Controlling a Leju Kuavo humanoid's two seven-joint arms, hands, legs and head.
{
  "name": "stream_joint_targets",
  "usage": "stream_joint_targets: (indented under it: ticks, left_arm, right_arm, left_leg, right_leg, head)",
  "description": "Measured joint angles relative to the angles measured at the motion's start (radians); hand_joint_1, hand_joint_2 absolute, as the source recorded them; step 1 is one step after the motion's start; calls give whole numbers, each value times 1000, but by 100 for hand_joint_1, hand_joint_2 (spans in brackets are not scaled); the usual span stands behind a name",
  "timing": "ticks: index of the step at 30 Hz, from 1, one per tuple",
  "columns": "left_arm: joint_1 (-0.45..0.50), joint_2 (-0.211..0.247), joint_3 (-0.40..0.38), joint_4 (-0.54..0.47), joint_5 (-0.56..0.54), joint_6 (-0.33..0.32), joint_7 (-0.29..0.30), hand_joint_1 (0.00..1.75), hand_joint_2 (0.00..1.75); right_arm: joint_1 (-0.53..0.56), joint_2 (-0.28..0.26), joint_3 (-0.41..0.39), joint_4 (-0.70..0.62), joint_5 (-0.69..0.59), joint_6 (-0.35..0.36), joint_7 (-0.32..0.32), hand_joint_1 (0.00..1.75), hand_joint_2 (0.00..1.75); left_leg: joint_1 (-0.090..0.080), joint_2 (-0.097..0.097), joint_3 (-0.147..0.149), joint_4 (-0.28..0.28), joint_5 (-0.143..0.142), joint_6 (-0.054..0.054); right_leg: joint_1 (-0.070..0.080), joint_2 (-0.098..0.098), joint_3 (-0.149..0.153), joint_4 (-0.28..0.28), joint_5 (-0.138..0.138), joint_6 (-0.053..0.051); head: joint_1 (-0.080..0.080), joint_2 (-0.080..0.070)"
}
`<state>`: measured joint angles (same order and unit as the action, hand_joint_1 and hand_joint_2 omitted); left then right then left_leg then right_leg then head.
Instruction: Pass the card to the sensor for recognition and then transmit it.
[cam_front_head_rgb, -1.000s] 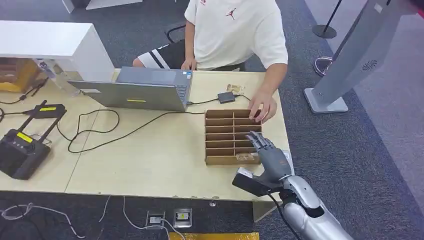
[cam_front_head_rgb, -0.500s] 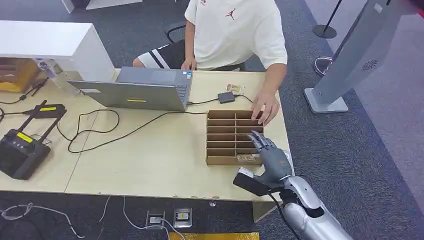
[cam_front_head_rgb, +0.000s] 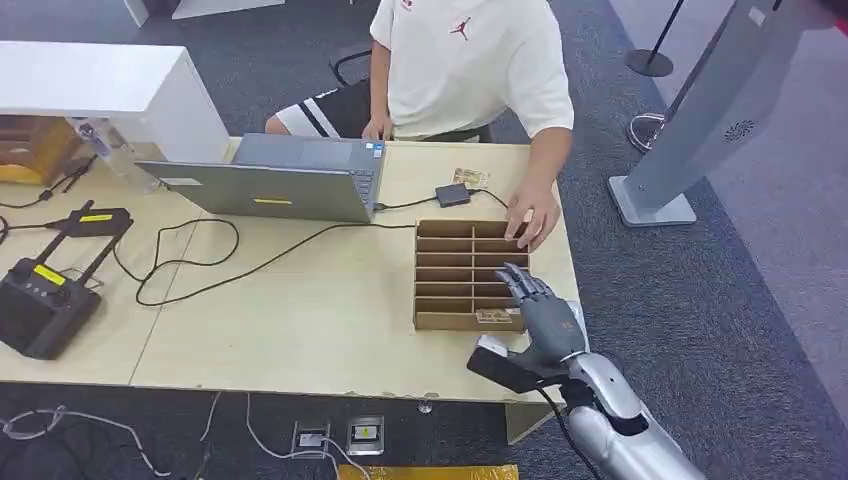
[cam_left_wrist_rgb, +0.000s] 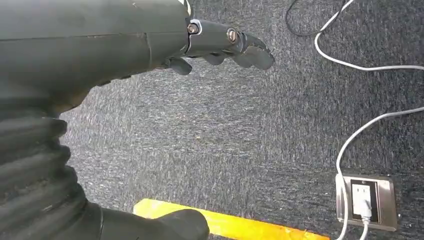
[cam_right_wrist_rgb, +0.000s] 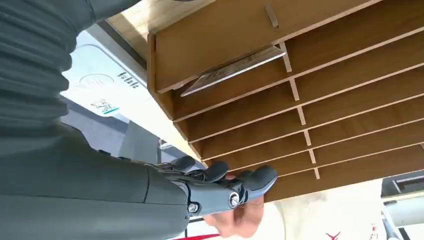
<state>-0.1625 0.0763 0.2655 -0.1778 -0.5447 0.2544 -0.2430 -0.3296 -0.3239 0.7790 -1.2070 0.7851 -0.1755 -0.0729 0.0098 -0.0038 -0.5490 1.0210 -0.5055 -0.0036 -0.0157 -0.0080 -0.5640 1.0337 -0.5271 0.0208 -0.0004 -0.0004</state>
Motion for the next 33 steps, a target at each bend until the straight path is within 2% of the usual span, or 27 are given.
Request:
stream_joint_targets:
  ticks: [16,17,18,21,22,33]
  left_arm:
    - [1,-1,0,0,9,2,0,0,175]
    - [1,-2,0,0,10,2,0,0,175]
    - [1,-2,0,0,10,2,0,0,175]
    - [1,-4,0,0,11,3,0,0,175]
    - [1,-5,0,0,11,3,0,0,175]
    - [1,-8,0,0,14,4,0,0,175]
  right_arm:
    - [0,0,0,1,0,-1,-3,0,175]
    - [0,0,0,1,-1,-1,-3,93,175]
    - [0,0,0,1,-1,-1,-4,159,175]
    - [0,0,0,1,-1,0,-4,159,175]
    - [0,0,0,1,-1,0,-4,175,175]
    - [-2,0,0,1,-4,13,-3,175,175]
  left_leg:
    - [0,0,0,0,0,0]
    - [0,0,0,0,0,0]
    - [0,0,0,0,0,0]
    - [0,0,0,0,0,0]
    - [0,0,0,0,0,0]
    - [0,0,0,0,0,0]
  right_leg:
    - [0,0,0,0,0,0]
    - [0,0,0,0,0,0]
    - [0,0,0,0,0,0]
    - [0,0,0,0,0,0]
    - [0,0,0,0,0,0]
    - [0,0,0,0,0,0]
  head:
    - [0,0]
    - [0,0]
    - [0,0]
    - [0,0]
    - [0,0]
    - [0,0]
